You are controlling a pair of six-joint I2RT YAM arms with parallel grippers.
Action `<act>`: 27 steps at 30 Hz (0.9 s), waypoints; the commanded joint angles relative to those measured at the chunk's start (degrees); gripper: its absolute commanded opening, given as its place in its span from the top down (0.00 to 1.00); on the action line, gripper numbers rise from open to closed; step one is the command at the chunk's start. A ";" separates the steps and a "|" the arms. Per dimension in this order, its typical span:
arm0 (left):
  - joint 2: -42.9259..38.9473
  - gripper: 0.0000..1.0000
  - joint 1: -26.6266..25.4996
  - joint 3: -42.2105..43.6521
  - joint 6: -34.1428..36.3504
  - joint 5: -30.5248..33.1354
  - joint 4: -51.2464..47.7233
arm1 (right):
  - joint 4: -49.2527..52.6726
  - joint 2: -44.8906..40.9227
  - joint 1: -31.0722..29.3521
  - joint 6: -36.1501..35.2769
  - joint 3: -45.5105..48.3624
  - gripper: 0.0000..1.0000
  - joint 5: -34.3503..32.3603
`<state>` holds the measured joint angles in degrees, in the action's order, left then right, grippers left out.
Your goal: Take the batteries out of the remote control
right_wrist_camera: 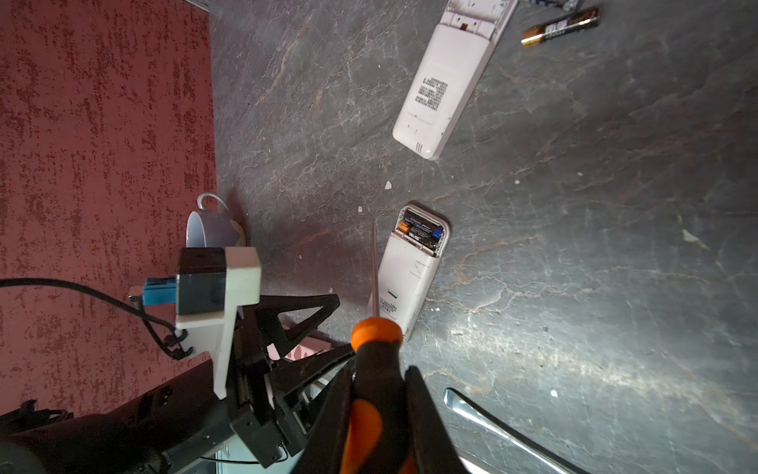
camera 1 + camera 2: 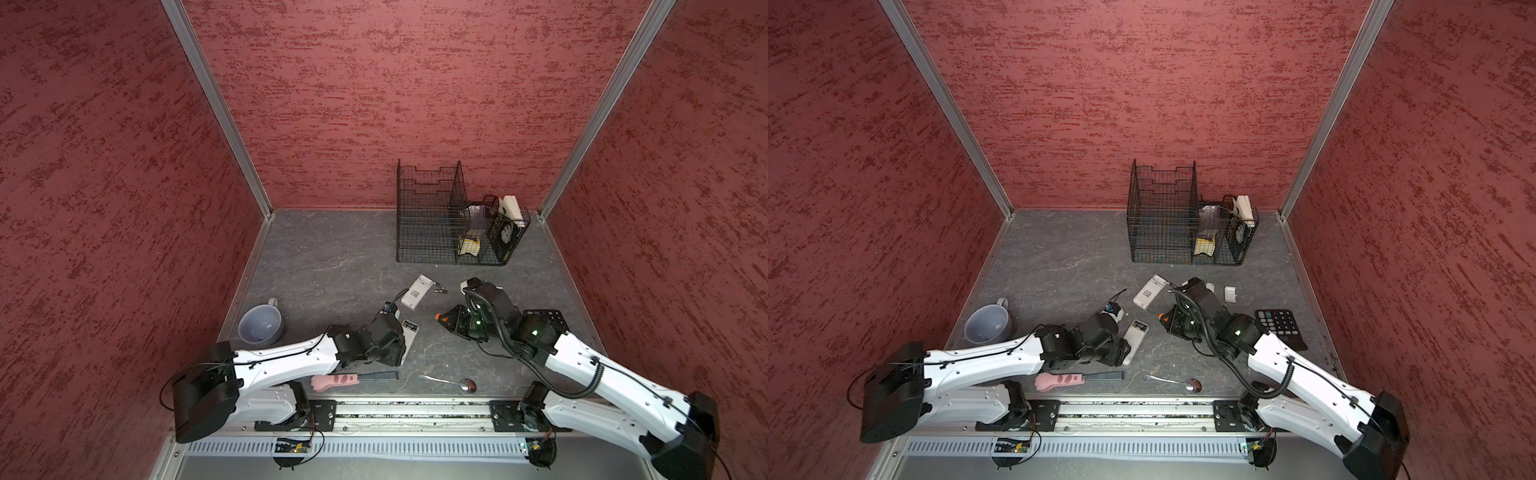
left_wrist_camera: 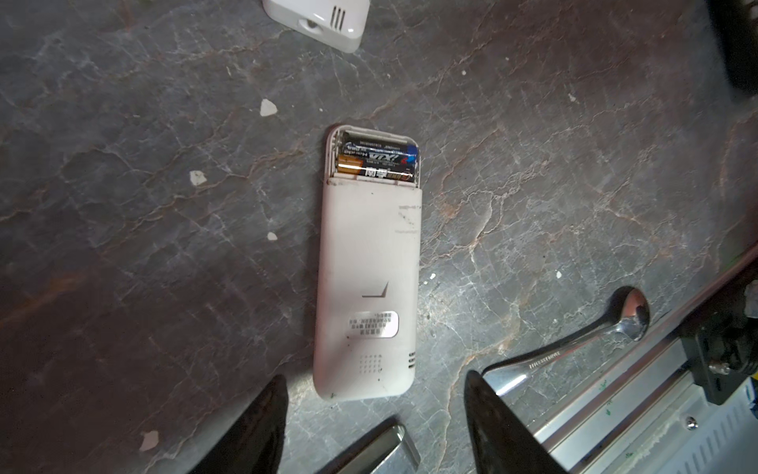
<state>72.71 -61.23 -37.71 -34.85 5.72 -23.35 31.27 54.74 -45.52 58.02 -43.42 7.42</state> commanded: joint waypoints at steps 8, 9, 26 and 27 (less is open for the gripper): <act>10.72 0.33 -0.97 -4.49 4.67 1.60 0.23 | 0.64 -1.99 0.69 0.16 -0.03 1.00 -0.47; 11.44 0.33 -1.04 -4.80 4.79 1.58 0.29 | 0.59 -2.04 0.75 0.21 0.03 1.00 -0.49; 17.57 0.46 -2.51 -5.95 7.71 2.29 -0.37 | -0.42 -2.61 1.13 0.30 1.66 1.00 -0.83; 17.79 0.46 -2.64 -5.92 7.91 2.20 -0.20 | -0.33 -2.86 1.26 0.39 1.79 1.00 -0.92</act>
<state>88.44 -63.24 -43.27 -28.62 8.47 -23.14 31.53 53.17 -44.71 57.60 -42.13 7.42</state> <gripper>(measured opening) 0.564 0.208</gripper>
